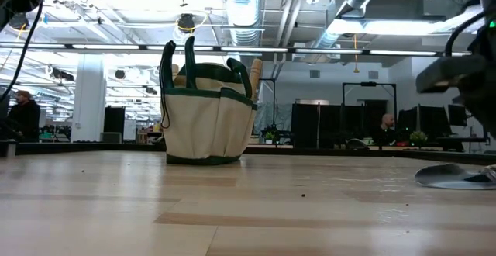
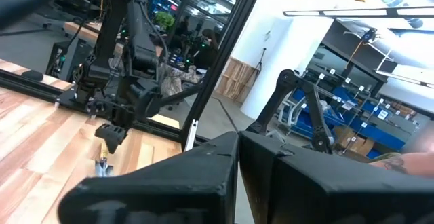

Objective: Pick & Place Garden tools in Gardening bag
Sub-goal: Put the brown trowel into the green gardening bag

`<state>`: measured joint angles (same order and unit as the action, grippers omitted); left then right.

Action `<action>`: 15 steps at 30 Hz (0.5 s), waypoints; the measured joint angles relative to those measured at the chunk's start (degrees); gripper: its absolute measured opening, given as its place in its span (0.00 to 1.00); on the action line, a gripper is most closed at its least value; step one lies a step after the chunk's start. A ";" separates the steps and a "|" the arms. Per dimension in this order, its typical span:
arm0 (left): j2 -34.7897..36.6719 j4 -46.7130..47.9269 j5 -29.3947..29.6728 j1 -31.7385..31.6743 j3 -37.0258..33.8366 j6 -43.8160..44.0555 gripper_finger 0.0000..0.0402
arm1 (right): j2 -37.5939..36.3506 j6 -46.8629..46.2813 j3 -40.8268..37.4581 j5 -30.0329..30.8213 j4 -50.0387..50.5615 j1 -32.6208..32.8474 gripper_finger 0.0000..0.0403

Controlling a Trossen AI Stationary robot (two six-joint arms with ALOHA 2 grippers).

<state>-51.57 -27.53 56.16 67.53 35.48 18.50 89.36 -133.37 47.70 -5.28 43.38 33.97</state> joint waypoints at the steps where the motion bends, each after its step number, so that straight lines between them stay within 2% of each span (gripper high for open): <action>1: 0.00 0.01 0.00 0.00 0.00 0.00 0.01 | 0.00 0.18 -0.75 0.08 -0.75 -0.17 0.57; 8: 0.00 0.00 0.03 0.00 0.00 0.00 0.01 | 0.00 5.21 -3.47 2.97 -1.60 -3.27 0.57; 15: -0.01 0.00 0.17 0.00 0.00 0.27 0.01 | 0.00 20.18 -3.80 3.77 -1.72 -9.25 0.57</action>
<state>-51.58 -27.53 56.34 67.54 35.48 18.77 89.36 -113.19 43.90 -1.51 41.65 24.72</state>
